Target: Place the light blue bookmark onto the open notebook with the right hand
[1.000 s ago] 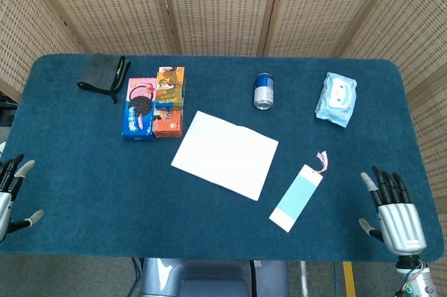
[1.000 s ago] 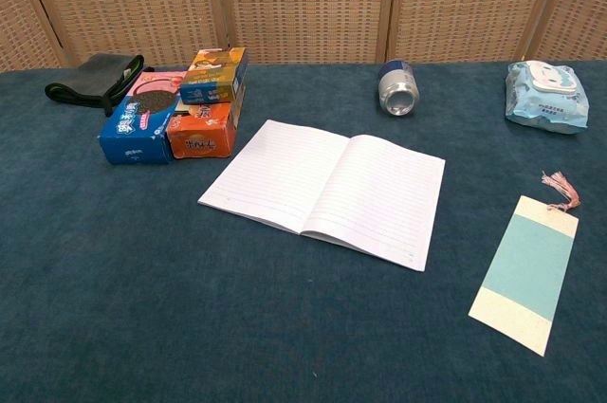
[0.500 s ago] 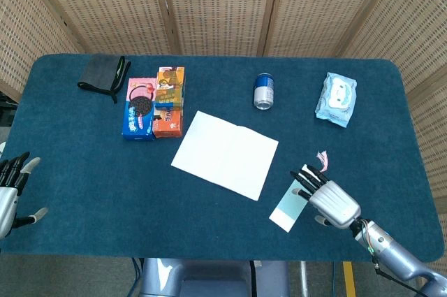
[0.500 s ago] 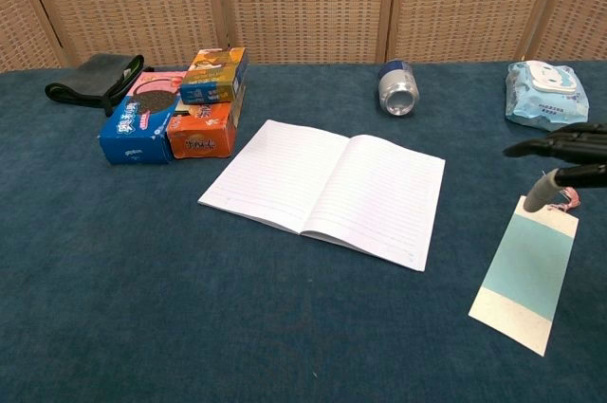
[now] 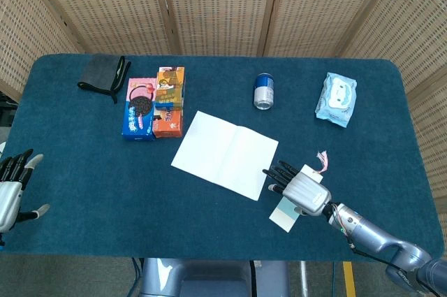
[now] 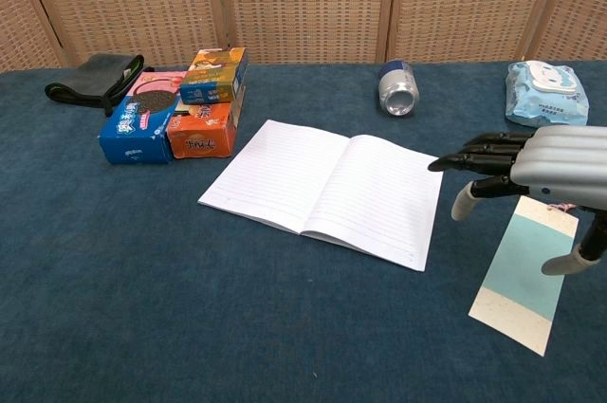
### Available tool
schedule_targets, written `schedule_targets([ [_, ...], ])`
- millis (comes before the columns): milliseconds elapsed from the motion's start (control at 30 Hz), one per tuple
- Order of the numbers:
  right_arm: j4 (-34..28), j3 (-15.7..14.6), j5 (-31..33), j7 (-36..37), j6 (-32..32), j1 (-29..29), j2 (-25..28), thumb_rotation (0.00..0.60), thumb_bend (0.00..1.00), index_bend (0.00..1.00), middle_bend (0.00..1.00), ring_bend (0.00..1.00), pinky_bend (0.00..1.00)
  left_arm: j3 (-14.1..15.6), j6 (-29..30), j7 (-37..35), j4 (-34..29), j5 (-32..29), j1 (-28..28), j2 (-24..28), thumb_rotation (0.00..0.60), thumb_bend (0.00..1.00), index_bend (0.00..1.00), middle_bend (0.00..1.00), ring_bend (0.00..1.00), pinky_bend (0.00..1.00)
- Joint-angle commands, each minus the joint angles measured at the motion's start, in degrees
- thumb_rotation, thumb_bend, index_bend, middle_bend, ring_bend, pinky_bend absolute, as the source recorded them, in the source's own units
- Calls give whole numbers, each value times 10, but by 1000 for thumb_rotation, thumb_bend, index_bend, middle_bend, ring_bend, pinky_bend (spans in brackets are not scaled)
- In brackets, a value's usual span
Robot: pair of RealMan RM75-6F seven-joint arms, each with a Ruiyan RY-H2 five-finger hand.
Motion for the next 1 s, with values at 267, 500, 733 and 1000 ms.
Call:
schedule_targets([
  [267, 124, -47, -50, 12, 62, 12, -58, 600, 0, 268, 0, 0, 0, 2, -2, 12, -1, 1, -2, -5, 600, 27, 0, 0, 0, 0],
  [500, 158, -60, -51, 15, 87, 12, -65, 600, 0, 269, 0, 0, 0, 1, -1, 17, -2, -3, -3, -7, 600, 27, 0, 0, 0, 0],
  [733, 176, -76, -48, 13, 91, 13, -62, 600, 0, 268, 0, 0, 0, 2, -4, 19, -4, -5, -4, -7, 600, 27, 0, 0, 0, 0],
  [1000, 189, -91, -53, -10, 95, 10, -55, 600, 0, 268, 0, 0, 0, 3, -4, 22, -4, -4, -5, -8, 600, 27, 0, 0, 0, 0],
])
